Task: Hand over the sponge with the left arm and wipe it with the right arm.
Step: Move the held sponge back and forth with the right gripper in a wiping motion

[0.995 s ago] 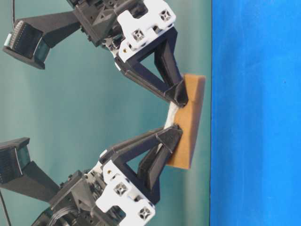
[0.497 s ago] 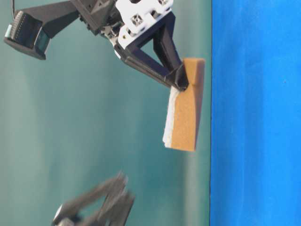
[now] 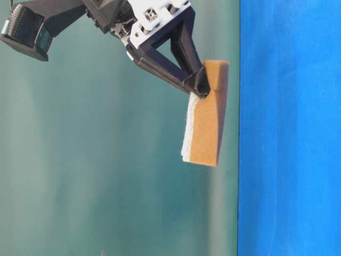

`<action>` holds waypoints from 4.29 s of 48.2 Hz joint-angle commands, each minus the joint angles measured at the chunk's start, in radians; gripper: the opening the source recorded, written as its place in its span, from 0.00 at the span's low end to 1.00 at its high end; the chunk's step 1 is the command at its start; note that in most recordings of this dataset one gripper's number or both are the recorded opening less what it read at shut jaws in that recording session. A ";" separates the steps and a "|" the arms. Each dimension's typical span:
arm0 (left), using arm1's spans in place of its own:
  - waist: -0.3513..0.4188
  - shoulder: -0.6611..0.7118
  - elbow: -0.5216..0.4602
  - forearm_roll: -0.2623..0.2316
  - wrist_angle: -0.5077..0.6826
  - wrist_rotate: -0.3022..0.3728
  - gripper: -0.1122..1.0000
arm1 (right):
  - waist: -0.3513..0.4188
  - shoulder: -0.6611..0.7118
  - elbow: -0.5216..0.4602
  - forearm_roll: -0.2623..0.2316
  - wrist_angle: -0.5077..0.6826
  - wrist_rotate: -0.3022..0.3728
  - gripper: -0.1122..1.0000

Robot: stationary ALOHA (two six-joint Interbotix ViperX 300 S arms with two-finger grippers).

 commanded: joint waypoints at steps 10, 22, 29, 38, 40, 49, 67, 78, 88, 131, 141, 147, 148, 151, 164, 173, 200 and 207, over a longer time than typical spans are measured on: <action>-0.003 0.002 -0.012 -0.002 -0.012 0.000 0.93 | 0.002 0.146 -0.012 0.002 -0.015 0.003 0.31; -0.003 0.014 -0.012 -0.002 -0.014 -0.002 0.93 | -0.011 0.285 -0.002 0.003 -0.092 0.011 0.31; -0.003 0.015 -0.011 -0.002 -0.014 -0.002 0.93 | -0.012 0.322 -0.003 0.003 -0.114 0.012 0.31; -0.003 0.015 -0.011 -0.002 -0.014 -0.002 0.93 | -0.043 0.319 0.000 0.003 -0.114 0.012 0.31; -0.003 0.015 -0.011 -0.002 -0.014 -0.002 0.93 | -0.058 0.319 0.000 0.003 -0.114 0.012 0.31; -0.003 0.015 -0.011 0.000 -0.014 -0.002 0.93 | -0.163 0.313 0.000 -0.008 -0.120 -0.002 0.30; -0.003 0.015 -0.008 -0.002 -0.014 -0.002 0.93 | -0.314 0.310 -0.017 -0.084 -0.170 -0.006 0.30; -0.003 0.015 -0.008 0.000 -0.014 0.000 0.93 | -0.302 0.311 -0.015 -0.087 -0.167 0.003 0.30; -0.003 0.015 -0.008 0.000 -0.014 0.000 0.93 | -0.189 0.311 -0.003 -0.083 -0.146 0.018 0.30; -0.003 0.015 -0.008 -0.002 -0.026 -0.002 0.93 | 0.167 0.290 -0.025 -0.049 -0.101 0.149 0.30; -0.003 0.015 -0.006 0.000 -0.025 -0.002 0.93 | 0.017 0.281 -0.011 -0.081 -0.095 0.140 0.30; -0.003 0.015 -0.006 -0.002 -0.026 -0.002 0.93 | -0.094 0.281 -0.006 -0.117 -0.100 0.137 0.30; -0.003 0.015 -0.006 0.000 -0.026 -0.002 0.93 | -0.107 0.281 -0.006 -0.121 -0.101 0.135 0.30; -0.003 0.015 -0.006 -0.002 -0.026 -0.002 0.93 | -0.150 0.281 -0.006 -0.135 -0.106 0.133 0.30; -0.003 0.018 -0.006 -0.002 -0.026 -0.002 0.93 | -0.250 0.281 -0.012 -0.173 -0.149 0.132 0.30; -0.003 0.020 -0.006 0.000 -0.026 -0.002 0.93 | -0.239 0.281 -0.008 -0.175 -0.149 0.137 0.30; -0.003 0.020 -0.006 -0.002 -0.034 0.003 0.93 | 0.187 0.281 -0.028 -0.103 -0.092 0.207 0.29; -0.003 0.020 -0.006 -0.002 -0.035 0.003 0.93 | 0.233 0.284 -0.031 -0.098 -0.078 0.245 0.29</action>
